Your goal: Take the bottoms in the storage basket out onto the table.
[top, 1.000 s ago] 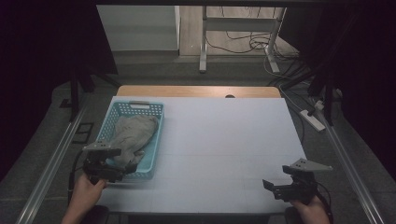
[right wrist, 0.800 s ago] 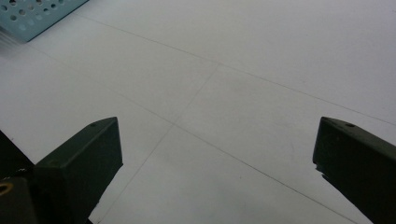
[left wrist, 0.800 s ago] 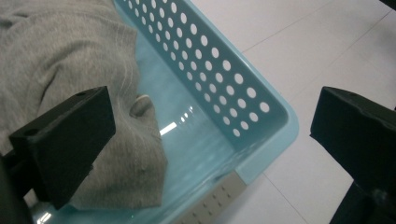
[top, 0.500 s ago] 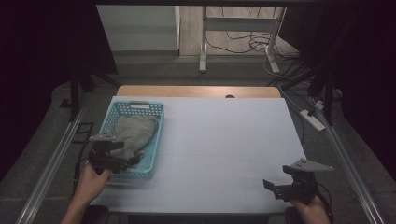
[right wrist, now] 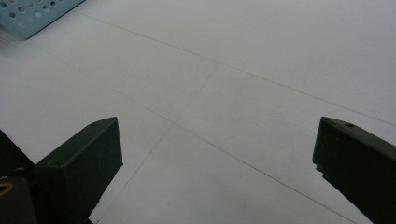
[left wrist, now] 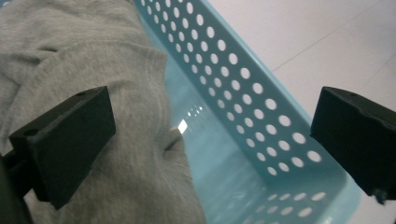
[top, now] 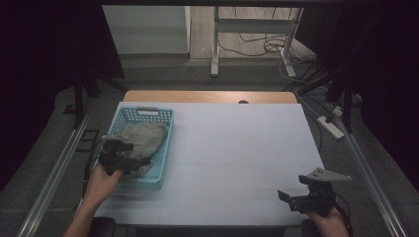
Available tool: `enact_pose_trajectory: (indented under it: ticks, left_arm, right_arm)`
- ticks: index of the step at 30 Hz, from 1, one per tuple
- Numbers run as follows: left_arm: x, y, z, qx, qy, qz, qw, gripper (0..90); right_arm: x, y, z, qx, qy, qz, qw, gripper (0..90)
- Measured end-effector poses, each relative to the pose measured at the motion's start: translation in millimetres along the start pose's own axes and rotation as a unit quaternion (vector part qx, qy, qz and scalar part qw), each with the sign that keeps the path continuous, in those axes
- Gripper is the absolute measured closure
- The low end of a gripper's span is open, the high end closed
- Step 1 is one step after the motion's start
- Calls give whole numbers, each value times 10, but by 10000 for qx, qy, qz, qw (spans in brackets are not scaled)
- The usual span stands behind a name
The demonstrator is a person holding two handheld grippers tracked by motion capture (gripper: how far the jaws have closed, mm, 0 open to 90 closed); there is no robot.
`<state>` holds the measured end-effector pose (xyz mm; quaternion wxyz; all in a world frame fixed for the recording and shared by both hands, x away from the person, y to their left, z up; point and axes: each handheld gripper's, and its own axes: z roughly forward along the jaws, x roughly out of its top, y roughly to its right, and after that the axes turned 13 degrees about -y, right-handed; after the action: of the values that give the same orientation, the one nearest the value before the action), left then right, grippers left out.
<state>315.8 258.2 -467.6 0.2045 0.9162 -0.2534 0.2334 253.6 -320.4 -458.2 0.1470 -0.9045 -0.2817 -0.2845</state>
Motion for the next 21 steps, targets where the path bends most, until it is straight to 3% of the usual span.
enact_pose_trajectory:
  ticks: [5, 21]
  left_arm:
    - [61, -30, 5, -22, 2, -37, 10000, 0]
    - [241, -176, 72, 180, -176, -241, 9994, 0]
  right_arm:
    - [0, 0, -1, 1, 6, 4, 10000, 18]
    - [3, 2, 4, 13, -9, -1, 10000, 18]
